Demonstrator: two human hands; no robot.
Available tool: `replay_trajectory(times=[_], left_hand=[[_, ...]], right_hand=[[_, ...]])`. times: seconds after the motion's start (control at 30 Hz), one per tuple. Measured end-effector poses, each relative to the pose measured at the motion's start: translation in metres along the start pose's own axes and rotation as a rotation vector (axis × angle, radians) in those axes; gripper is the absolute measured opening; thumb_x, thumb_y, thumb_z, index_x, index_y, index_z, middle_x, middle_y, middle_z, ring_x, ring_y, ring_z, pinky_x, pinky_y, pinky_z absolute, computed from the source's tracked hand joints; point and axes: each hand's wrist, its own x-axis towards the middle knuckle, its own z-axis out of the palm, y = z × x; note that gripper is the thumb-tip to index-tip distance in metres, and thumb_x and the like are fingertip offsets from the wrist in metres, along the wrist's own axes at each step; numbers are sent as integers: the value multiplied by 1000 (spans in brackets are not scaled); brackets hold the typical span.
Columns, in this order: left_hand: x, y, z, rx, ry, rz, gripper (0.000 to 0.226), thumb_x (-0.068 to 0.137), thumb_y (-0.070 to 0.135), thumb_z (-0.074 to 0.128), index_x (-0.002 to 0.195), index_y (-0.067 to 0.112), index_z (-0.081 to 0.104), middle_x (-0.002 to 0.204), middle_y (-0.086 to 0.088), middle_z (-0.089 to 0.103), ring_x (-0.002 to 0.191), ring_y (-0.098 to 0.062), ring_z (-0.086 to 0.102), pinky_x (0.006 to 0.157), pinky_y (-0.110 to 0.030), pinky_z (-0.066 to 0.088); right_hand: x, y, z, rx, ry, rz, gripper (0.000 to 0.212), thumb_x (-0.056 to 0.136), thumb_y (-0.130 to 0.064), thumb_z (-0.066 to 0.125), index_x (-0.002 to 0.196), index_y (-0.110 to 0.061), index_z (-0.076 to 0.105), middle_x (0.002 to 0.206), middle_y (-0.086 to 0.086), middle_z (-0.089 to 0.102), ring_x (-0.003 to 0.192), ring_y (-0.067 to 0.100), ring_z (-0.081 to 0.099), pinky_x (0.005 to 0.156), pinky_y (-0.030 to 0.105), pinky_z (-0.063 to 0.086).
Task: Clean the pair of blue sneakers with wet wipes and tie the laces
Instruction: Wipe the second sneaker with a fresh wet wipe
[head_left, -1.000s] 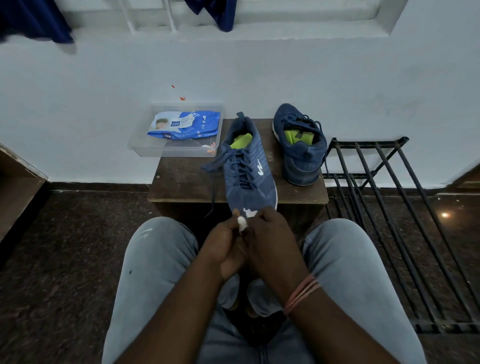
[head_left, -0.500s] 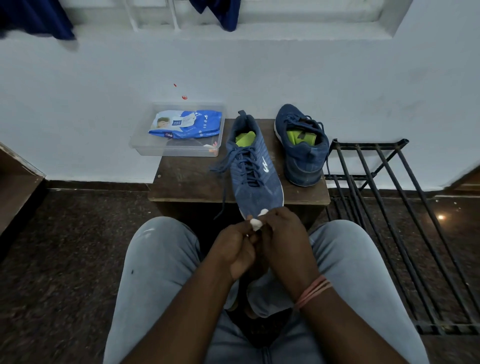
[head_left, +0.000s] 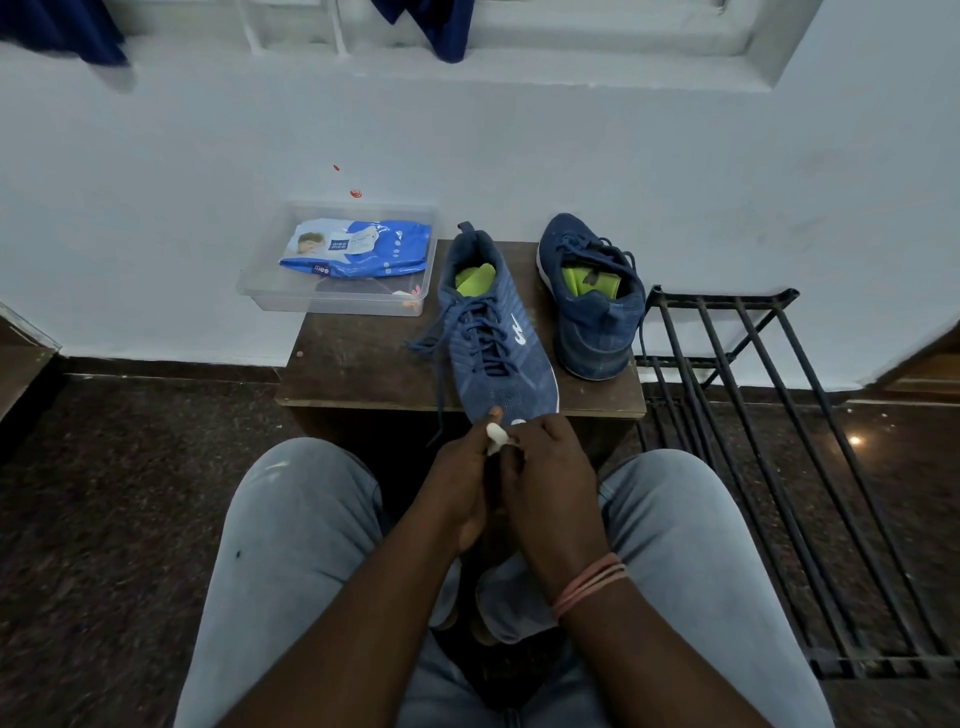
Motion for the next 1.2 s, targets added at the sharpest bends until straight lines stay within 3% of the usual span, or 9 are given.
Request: replay_trajectory(times=[0.13,0.23,0.33,0.4,0.57,0.7,0.83,1.03,1.2], left_hand=[[1,-1,2,13,2,21,36,103,36,54,107,6,73,102,-14,78,88,-20,77,73,-31,57],[1,-1,2,73,4,15,32,106,32,50,94,8,68,69,-5,73,59,-12,70,59,-26,55],[0,0,2,107,15,14,34,105,34,52,117,4,64,89,-14,78,76,-23,77,74,-37,61],[1,1,1,118,23,17,35,105,34,52,118,3,64,99,-21,77,86,-29,77,83,-41,61],[4,0,1,75,24,16,35,104,31,55,112,-1,64,93,-24,76,80,-28,76,85,-44,61],[7,0,-2,56,53,47,35,104,30,54,116,-2,66,96,-21,77,79,-27,76,80,-40,63],[8,-1,-4,88,57,59,35,103,28,53,113,0,70,98,-18,77,81,-28,76,91,-44,59],[9,-2,-3,88,74,48,38,104,30,54,116,-5,64,95,-21,76,73,-22,75,86,-42,62],[12,5,-8,84,108,60,35,103,27,54,110,-5,67,89,-20,75,68,-22,72,64,-32,61]], right_hand=[[5,1,1,-6,17,49,6,90,-4,63,94,-6,67,100,5,57,80,5,47,72,6,36],[15,12,-1,-23,45,67,4,92,-5,61,91,-7,64,98,7,59,80,12,52,72,19,41],[35,35,-2,-43,44,102,4,89,-7,65,88,-6,69,88,8,66,76,15,57,65,20,36],[46,44,-2,-34,25,86,3,88,-9,68,87,-9,71,84,5,68,79,17,61,66,25,40],[72,54,-1,-93,-43,42,7,89,-10,69,92,-5,73,89,11,65,82,17,54,67,24,30],[70,44,-10,-142,-185,61,14,91,-15,66,79,-7,67,79,11,66,74,23,61,63,29,38],[46,35,-15,-145,-304,44,16,92,-18,66,78,-10,69,75,5,65,69,17,59,62,28,40],[84,52,-13,-162,-167,-22,10,88,-11,67,79,-8,66,79,10,63,73,24,59,60,30,31],[76,51,-15,-67,-203,-55,10,89,-10,66,79,-11,66,78,5,64,73,17,57,62,28,30]])
